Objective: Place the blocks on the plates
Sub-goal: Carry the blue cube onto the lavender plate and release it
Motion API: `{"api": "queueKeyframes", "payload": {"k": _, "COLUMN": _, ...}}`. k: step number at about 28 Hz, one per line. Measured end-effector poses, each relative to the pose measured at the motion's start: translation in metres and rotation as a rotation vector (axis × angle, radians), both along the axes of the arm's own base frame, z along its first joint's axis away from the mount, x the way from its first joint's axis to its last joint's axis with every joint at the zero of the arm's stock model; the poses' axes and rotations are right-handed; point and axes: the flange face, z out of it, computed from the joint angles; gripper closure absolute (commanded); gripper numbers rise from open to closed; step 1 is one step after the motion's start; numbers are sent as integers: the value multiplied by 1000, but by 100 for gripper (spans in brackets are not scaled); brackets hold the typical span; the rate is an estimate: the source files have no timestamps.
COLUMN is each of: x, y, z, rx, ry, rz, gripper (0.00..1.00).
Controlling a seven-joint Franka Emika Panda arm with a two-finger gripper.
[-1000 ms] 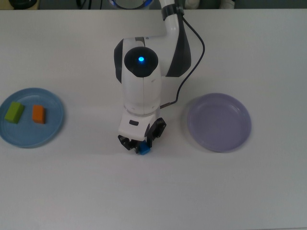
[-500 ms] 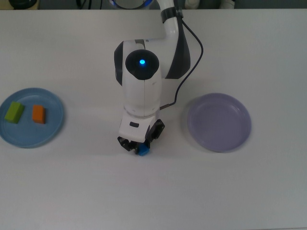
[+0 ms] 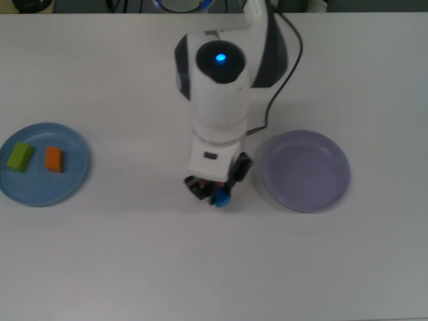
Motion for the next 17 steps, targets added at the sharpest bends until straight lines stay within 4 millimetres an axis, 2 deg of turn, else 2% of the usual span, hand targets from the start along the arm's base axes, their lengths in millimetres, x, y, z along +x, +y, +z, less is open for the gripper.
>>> {"api": "queueKeyframes", "payload": {"k": 5, "x": -17, "y": 74, "z": 6, "rx": 30, "ry": 3, "rz": 10, "gripper": 82}}
{"api": "queueKeyframes", "payload": {"k": 9, "x": -31, "y": 117, "z": 0, "rx": 41, "ry": 16, "rz": 11, "gripper": 78}}
{"api": "queueKeyframes", "payload": {"k": 12, "x": -35, "y": 128, "z": -6, "rx": 44, "ry": 26, "rz": -1, "gripper": 69}}
{"api": "queueKeyframes", "payload": {"k": 14, "x": -36, "y": 128, "z": -11, "rx": 44, "ry": 35, "rz": -12, "gripper": 59}}
{"api": "queueKeyframes", "payload": {"k": 17, "x": -36, "y": 126, "z": -21, "rx": 41, "ry": 49, "rz": -24, "gripper": 51}}
